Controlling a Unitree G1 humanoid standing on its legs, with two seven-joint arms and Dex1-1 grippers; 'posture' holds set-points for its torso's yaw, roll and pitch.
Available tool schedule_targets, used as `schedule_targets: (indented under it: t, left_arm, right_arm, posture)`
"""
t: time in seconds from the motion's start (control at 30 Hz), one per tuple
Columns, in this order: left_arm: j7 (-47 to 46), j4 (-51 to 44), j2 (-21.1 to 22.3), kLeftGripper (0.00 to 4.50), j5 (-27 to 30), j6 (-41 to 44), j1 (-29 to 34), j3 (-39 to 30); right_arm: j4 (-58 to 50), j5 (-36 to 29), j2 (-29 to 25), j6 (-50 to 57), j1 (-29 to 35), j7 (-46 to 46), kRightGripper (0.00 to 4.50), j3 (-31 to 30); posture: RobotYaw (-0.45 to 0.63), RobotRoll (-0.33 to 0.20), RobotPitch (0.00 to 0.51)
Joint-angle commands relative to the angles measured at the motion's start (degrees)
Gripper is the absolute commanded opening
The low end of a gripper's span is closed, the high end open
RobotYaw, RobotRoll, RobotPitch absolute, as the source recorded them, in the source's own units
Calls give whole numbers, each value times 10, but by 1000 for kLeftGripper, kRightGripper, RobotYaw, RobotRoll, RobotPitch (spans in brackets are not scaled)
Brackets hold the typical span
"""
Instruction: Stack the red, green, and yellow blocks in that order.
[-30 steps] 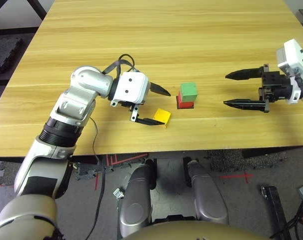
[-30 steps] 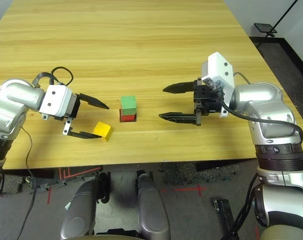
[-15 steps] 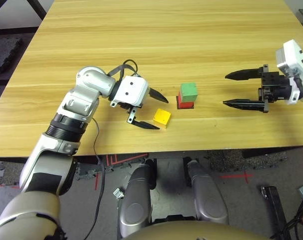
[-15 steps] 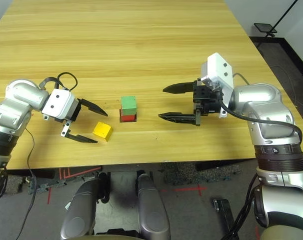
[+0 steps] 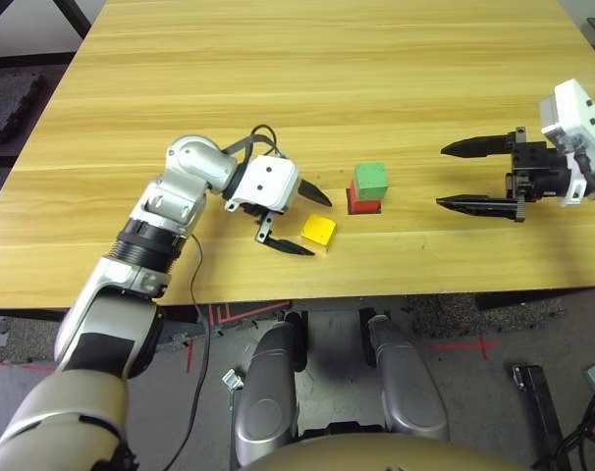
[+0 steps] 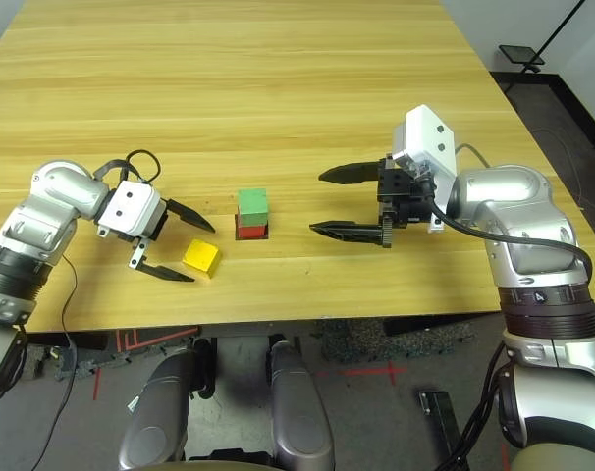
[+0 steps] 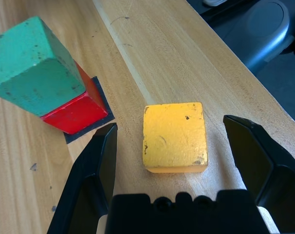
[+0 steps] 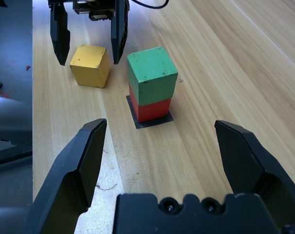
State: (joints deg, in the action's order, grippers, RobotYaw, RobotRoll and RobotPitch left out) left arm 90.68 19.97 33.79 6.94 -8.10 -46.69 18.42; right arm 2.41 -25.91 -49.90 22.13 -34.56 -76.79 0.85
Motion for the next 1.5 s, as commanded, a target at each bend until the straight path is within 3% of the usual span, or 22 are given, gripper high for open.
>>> schedule_targets:
  t: [0.03, 0.1, 0.2, 0.4, 0.7, 0.93, 1.1, 1.33, 1.5]
  left_arm:
    - [-3, 11, -9, 4441, -12, -8, -5, 10]
    - [-4, 15, -14, 4441, -12, -7, -7, 10]
    - [-3, 19, -18, 3862, -10, -2, -9, 9]
    - [-1, 36, -15, 1908, -19, -15, -10, 12]
    - [2, 57, -5, 1914, -30, -31, -20, 10]
    - [4, 47, 51, 1914, -36, 4, -51, -6]
    - [2, 1, 87, 1914, -29, 115, -86, -16]
    - [-8, -27, 80, 1914, -17, 244, -168, -22]
    - [-40, -11, 68, 1914, -44, 310, -219, -10]
  right_arm:
    - [-9, -3, 2, 1, 7, 0, 4500, 2]
    - [-9, -3, 3, 1, 6, 1, 4500, 1]
    - [-8, -2, 5, 0, 6, 2, 4500, 1]
    - [-9, -1, 8, -1, 5, 4, 4500, 1]
    - [-5, 1, 7, -2, 0, 1, 4500, 0]
    - [-5, 1, 10, -4, -1, 3, 4500, 0]
    - [-3, 2, 14, -9, 4, 6, 4500, 2]
    - [9, 7, 31, -20, -1, 14, 4500, -2]
    - [20, 11, 39, -27, -5, 15, 4500, -4]
  posture:
    - [156, 68, 269]
    - [156, 68, 269]
    - [155, 68, 266]
    - [151, 66, 260]
    - [154, 65, 252]
    - [158, 82, 241]
    - [171, 104, 235]
    - [183, 123, 229]
    - [189, 134, 226]
